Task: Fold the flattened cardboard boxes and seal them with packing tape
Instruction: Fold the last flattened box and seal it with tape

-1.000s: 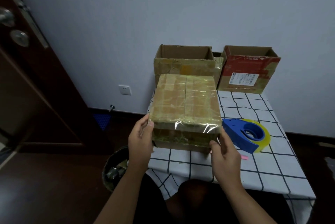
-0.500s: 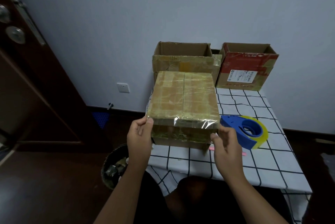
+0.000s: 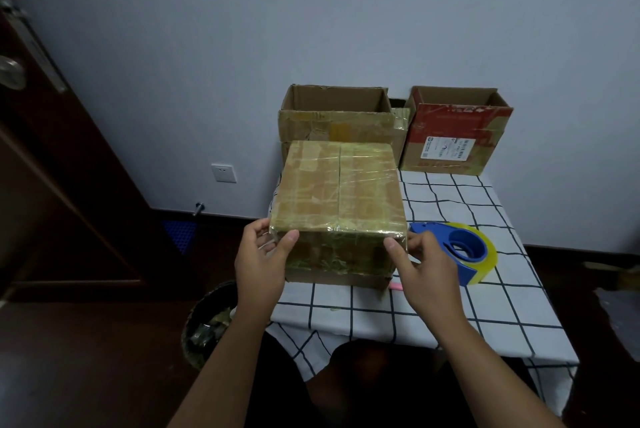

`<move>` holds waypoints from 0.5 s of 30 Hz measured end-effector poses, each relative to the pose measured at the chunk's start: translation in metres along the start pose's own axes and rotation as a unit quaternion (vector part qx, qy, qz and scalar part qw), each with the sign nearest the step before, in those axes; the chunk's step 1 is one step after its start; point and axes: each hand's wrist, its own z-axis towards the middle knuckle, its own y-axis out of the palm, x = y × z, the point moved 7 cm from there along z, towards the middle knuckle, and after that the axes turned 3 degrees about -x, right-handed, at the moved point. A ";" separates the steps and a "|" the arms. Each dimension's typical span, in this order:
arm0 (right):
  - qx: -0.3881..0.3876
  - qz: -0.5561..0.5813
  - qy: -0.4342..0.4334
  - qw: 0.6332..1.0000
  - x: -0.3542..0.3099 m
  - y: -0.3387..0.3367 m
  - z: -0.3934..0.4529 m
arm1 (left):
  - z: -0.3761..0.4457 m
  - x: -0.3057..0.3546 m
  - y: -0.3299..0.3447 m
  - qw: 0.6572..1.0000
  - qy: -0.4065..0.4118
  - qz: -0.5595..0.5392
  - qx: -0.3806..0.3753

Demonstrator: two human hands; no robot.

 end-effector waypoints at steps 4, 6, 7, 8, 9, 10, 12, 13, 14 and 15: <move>0.006 -0.006 -0.009 1.000 0.003 0.003 0.001 | 0.002 0.001 -0.002 0.999 0.015 0.029 0.014; 0.006 -0.003 -0.011 1.000 0.005 0.004 0.001 | 0.003 0.001 -0.002 0.998 0.027 0.042 0.026; 0.009 -0.008 -0.014 1.000 0.005 0.004 0.002 | 0.003 0.001 -0.002 0.998 0.033 0.047 0.033; 0.013 -0.014 -0.017 1.000 0.005 0.005 0.002 | 0.003 0.002 -0.002 0.997 0.040 0.051 0.039; 0.016 -0.020 -0.022 0.999 0.005 0.005 0.003 | 0.003 0.002 -0.002 0.996 0.046 0.056 0.046; 0.019 -0.025 -0.027 0.999 0.004 0.005 0.004 | 0.003 0.003 -0.001 0.995 0.052 0.060 0.053; 0.022 -0.035 -0.033 0.999 0.003 0.006 0.005 | 0.003 0.004 0.000 0.994 0.061 0.068 0.060; 0.022 -0.038 -0.035 0.998 0.003 0.006 0.005 | 0.004 0.003 0.000 0.994 0.063 0.071 0.059; 0.021 -0.040 -0.036 0.998 0.003 0.006 0.005 | 0.004 0.003 0.000 0.994 0.064 0.073 0.056; 0.020 -0.043 -0.037 0.998 0.003 0.006 0.006 | 0.005 0.001 -0.001 0.994 0.064 0.073 0.050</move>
